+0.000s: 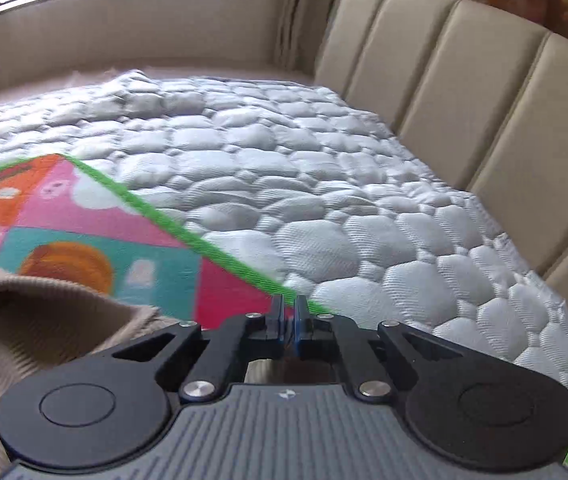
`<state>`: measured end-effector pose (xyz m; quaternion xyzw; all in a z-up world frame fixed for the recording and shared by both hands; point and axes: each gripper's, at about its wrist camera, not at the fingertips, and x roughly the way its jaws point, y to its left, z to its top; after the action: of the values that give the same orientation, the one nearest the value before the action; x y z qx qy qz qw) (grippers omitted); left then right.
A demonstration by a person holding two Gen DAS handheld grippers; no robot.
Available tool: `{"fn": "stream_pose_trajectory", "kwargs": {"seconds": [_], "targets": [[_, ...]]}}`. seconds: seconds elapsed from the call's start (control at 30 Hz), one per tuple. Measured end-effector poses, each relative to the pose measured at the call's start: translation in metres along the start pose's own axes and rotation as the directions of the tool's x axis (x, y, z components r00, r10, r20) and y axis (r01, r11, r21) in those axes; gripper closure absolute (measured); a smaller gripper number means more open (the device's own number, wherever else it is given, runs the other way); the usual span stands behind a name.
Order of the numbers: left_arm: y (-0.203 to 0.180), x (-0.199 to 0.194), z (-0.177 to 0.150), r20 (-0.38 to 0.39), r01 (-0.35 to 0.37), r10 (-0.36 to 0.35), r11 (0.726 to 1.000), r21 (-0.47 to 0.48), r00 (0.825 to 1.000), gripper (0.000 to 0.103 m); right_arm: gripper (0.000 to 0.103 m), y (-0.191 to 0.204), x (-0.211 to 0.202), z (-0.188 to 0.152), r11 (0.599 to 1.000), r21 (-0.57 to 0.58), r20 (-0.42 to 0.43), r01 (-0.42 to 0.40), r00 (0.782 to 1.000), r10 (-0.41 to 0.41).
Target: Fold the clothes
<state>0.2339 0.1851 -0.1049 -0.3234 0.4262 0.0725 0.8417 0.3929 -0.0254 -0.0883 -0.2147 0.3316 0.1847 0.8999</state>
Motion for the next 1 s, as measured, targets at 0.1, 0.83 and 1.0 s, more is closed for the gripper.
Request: {"fn": "stream_pose_trajectory", "kwargs": {"seconds": [0.1, 0.83, 1.0], "targets": [[0.004, -0.002, 0.003, 0.023, -0.025, 0.025, 1.000, -0.007, 0.999, 0.047, 0.099, -0.022, 0.013, -0.010, 0.997, 0.054, -0.050, 0.056, 0.997, -0.053], [-0.047, -0.003, -0.033, -0.073, 0.182, -0.169, 0.958, 0.222, 0.983, 0.034, 0.096, -0.019, 0.001, -0.015, 0.995, 0.059, -0.047, -0.086, 0.995, 0.089], [-0.046, 0.011, -0.038, -0.104, 0.113, -0.089, 0.962, 0.249, 0.991, 0.034, 0.092, -0.039, -0.015, -0.026, 0.981, 0.162, -0.005, -0.104, 0.994, 0.106]]}}
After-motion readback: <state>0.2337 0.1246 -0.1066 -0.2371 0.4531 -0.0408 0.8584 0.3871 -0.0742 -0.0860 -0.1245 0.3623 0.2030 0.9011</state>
